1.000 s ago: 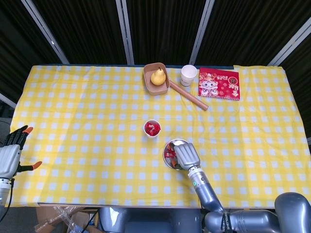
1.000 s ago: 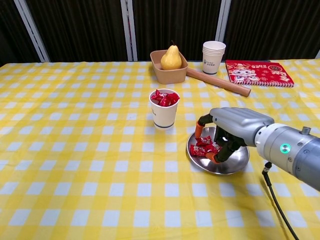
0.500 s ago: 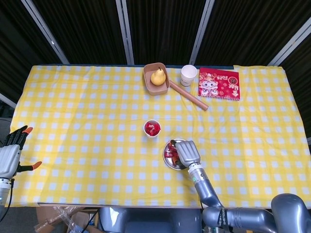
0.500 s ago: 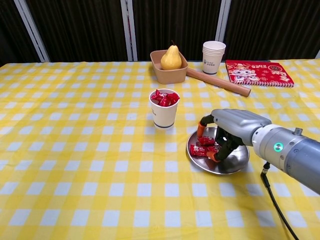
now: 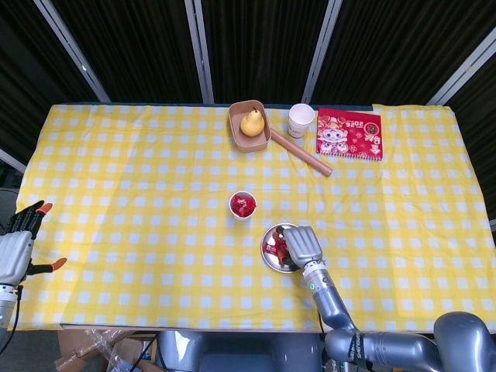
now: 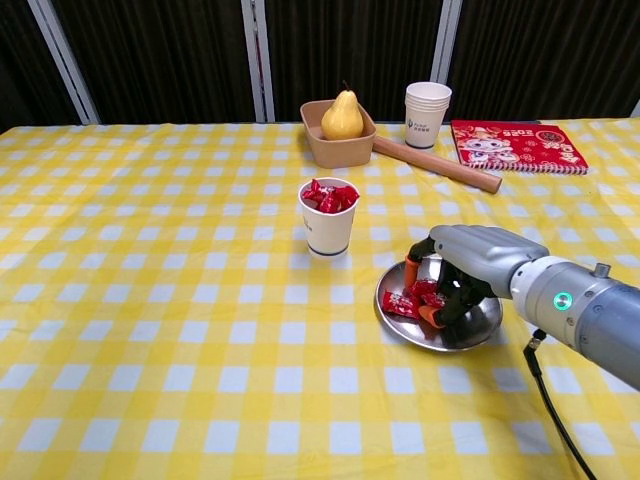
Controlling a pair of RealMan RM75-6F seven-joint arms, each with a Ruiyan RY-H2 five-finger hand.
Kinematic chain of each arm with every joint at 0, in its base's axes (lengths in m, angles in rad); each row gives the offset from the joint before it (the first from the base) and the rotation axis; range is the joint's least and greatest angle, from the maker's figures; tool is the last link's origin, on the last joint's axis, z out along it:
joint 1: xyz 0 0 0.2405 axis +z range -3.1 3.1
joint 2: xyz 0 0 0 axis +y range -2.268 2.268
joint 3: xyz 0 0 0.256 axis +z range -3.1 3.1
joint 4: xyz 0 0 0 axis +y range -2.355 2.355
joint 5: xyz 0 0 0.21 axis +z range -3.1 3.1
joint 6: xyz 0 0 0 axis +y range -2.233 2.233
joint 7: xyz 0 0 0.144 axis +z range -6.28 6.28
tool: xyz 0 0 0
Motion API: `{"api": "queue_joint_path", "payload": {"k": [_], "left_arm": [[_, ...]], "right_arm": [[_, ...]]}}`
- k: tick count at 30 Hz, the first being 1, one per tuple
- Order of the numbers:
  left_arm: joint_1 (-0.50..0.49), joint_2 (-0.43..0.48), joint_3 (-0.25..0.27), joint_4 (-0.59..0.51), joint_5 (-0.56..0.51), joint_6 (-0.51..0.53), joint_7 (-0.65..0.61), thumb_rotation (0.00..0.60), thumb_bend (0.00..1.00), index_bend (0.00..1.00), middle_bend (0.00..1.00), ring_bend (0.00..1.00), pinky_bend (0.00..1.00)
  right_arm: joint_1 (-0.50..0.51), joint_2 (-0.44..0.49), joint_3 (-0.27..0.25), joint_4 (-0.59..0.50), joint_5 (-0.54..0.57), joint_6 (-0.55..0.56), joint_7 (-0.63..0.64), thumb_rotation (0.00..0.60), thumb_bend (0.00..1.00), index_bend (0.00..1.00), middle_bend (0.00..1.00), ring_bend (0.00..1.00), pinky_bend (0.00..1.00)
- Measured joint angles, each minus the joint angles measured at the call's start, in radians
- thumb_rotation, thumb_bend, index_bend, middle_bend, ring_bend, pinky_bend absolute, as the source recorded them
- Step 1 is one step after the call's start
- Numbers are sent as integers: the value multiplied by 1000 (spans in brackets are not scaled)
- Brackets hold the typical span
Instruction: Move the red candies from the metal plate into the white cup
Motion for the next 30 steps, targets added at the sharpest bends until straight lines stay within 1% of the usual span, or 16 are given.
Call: {"api": "queue_joint_path", "payload": {"k": [4, 13, 19, 24, 30], "left_arm": [[0, 0, 0, 0, 1, 0, 1, 600, 17, 68, 0, 0, 0], [1, 0, 0, 0, 2, 2, 0, 600, 17, 69, 0, 0, 0], [1, 0, 1, 0, 2, 2, -1, 600, 17, 69, 0, 0, 0], [1, 1, 1, 0, 4, 1, -2, 600, 16, 69, 0, 0, 0], [-1, 2, 1, -1, 0, -3, -4, 600, 16, 69, 0, 0, 0]], "right_arm": [[-5, 7, 2, -9, -15, 2, 6, 600, 484, 577, 944, 967, 1000], [-16, 19, 5, -25, -31, 5, 11, 600, 484, 577, 944, 967, 1000], [-17, 29, 17, -44, -44, 12, 11, 600, 485, 577, 944, 967, 1000], [-9, 51, 42, -85, -62, 26, 4, 600, 484, 577, 944, 967, 1000], [26, 78, 93, -151, -71, 36, -37, 600, 484, 577, 944, 967, 1000]]}}
